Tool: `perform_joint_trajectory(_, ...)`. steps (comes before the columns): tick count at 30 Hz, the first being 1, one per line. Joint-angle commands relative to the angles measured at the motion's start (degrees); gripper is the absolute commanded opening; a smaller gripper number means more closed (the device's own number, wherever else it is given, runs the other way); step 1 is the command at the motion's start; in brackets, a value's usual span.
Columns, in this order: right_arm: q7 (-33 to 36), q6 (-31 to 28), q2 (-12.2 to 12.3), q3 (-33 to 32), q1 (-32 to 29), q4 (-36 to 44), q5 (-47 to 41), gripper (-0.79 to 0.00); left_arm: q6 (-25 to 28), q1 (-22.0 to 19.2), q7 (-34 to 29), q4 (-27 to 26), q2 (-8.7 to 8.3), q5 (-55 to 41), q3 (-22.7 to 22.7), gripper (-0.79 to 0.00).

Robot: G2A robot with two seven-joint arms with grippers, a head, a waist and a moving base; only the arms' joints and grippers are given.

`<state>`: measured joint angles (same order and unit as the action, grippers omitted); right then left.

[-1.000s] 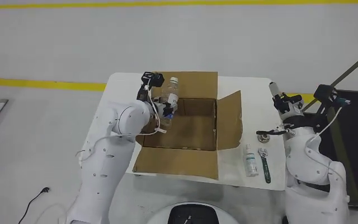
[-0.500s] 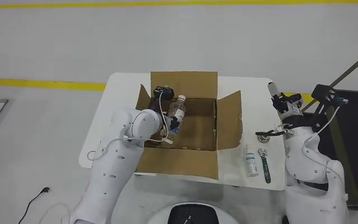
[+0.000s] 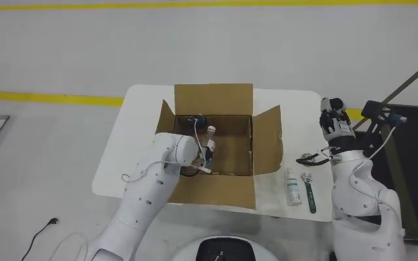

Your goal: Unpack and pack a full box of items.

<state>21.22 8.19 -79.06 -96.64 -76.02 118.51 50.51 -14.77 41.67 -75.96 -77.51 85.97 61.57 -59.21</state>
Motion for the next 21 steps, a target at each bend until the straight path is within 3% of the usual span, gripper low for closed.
perform_joint_trajectory(1, 0.0, 0.1, 0.1, 0.0, -0.1, 0.0, -0.2, -0.785, -1.0, -1.5, 0.4, 2.8, 0.49, 0.4, 1.7, -0.785)
perform_joint_trajectory(8, 0.8, 0.5, 0.3, -0.3, -0.9, 0.1, -1.1, -0.785, -5.2, -5.4, 0.2, 10.3, 1.78, 1.5, 4.7, -0.785)
perform_joint_trajectory(12, 5.7, 2.0, 0.4, -0.2, -0.8, -0.4, -3.7, -0.779, -7.0, -7.1, 0.4, 12.8, 2.36, 3.0, 6.0, -0.785)
perform_joint_trajectory(15, 9.6, 3.5, 0.6, -0.6, -0.5, -1.4, -5.7, -0.388, -7.6, -7.8, 0.4, 14.2, 2.7, 3.2, 6.4, -0.785)
perform_joint_trajectory(17, 12.1, 6.3, 0.6, -0.9, -0.4, -2.7, -8.4, -0.182, -7.8, -8.1, 0.5, 15.2, 2.87, 3.3, 6.6, -0.785)
perform_joint_trajectory(19, 13.9, 9.1, 0.5, -1.2, -0.3, -4.1, -10.7, -0.188, -8.0, -8.2, 0.7, 16.2, 3.02, 3.4, 6.7, -0.785)
perform_joint_trajectory(21, 14.4, 10.3, 0.5, -0.9, -0.2, -5.2, -12.0, -0.268, -8.0, -8.4, 0.9, 16.9, 3.17, 3.4, 6.8, -0.785)
